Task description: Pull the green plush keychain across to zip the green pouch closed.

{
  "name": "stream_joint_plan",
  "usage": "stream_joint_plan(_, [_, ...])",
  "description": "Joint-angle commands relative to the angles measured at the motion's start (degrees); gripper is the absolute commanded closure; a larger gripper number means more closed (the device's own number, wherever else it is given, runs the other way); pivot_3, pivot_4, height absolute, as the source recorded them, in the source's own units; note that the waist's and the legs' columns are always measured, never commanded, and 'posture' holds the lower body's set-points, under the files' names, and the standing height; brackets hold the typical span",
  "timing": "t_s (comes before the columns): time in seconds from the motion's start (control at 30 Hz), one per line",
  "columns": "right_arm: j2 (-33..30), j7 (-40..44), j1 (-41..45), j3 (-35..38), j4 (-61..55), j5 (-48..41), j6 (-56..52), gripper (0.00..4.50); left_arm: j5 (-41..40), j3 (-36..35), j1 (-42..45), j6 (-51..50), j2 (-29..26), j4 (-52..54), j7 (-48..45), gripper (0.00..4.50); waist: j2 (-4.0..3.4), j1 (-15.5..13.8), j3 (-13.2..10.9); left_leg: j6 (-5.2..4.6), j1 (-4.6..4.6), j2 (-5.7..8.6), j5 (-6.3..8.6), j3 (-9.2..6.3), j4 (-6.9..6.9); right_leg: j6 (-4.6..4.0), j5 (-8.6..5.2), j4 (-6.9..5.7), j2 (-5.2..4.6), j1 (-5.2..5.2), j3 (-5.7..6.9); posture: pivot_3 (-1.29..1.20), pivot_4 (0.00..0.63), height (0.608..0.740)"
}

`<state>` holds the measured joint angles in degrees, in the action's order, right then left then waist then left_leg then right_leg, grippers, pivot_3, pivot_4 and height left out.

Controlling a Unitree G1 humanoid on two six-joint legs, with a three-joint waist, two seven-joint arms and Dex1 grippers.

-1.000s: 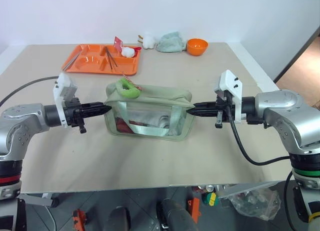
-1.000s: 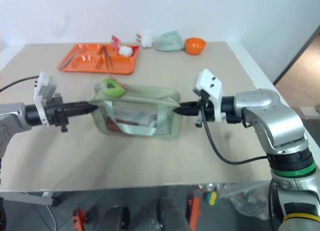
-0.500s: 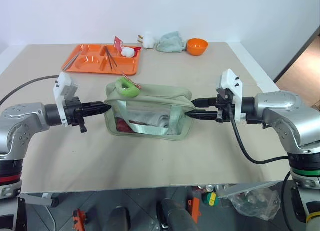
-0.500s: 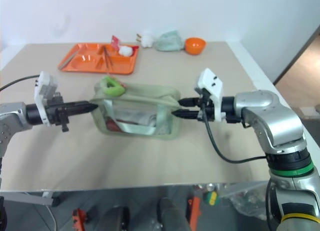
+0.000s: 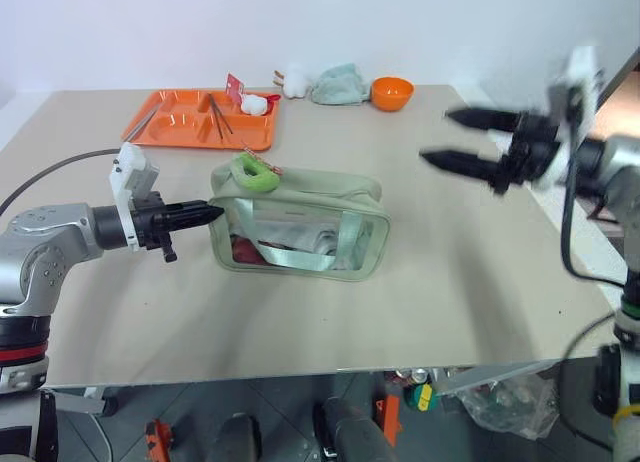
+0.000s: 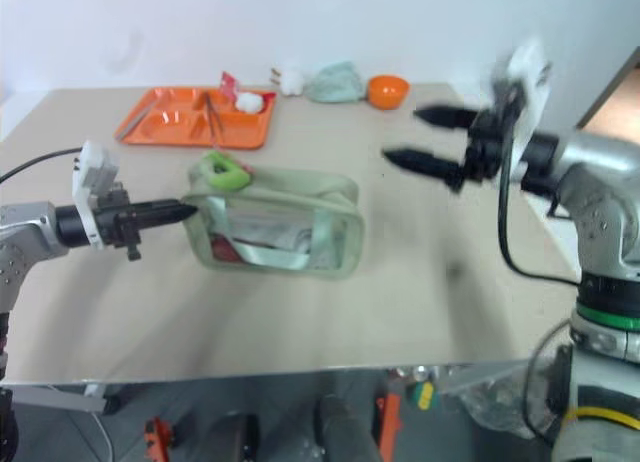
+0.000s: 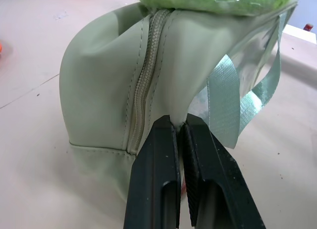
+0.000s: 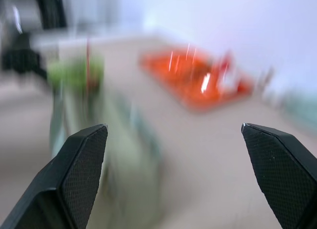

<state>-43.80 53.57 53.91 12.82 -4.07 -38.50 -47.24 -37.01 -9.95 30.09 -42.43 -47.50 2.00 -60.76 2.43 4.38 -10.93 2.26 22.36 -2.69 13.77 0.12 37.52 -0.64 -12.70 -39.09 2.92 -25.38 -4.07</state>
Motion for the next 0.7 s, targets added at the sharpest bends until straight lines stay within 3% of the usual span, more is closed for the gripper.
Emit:
stream_joint_plan(0.03, [5.49, -5.99, 6.08, -0.43, 0.49, -3.41, -3.51, 0.01, -0.26, -0.92, 0.80, 1.15, 0.09, 0.39, -0.09, 4.50, 0.00, -0.05, 0.00, -0.01, 0.02, -0.01, 0.00, -0.05, 0.00, -0.01, 0.00, 0.00, 0.00, 0.01, 0.00, 0.00, 0.150, 0.740])
stream_joint_plan(0.17, [9.70, -6.79, 8.86, -9.27, -1.37, 0.50, -3.52, 0.01, -0.19, -0.88, 1.00, 1.38, 0.38, 0.29, 0.05, 4.50, 0.00, -0.20, 0.00, -0.01, 0.13, -0.01, -0.01, -0.09, -0.01, -0.03, -0.02, 0.04, -0.05, -0.02, 0.02, 0.00, 0.150, 0.740])
stream_joint_plan(0.43, [9.02, 0.05, 5.24, -26.36, -8.59, 12.83, 8.25, 0.01, -0.22, -0.99, 1.27, 1.76, 0.98, 0.30, 0.47, 4.50, 0.00, -0.30, 0.00, -0.11, 0.30, 0.10, 0.08, -0.07, 0.01, 0.17, -0.15, 0.11, -0.24, -0.09, 0.09, 0.00, 0.150, 0.740])
stream_joint_plan(0.7, [15.86, -0.67, 7.86, -30.41, -5.49, 18.13, 11.39, 0.01, 0.02, -0.69, 2.12, 1.73, 1.27, -0.10, 0.84, 4.50, 0.00, -0.30, 0.00, -0.09, 0.27, 0.05, 0.05, -0.15, 0.06, 0.06, -0.08, 0.04, -0.16, -0.08, 0.14, 0.00, 0.150, 0.740])
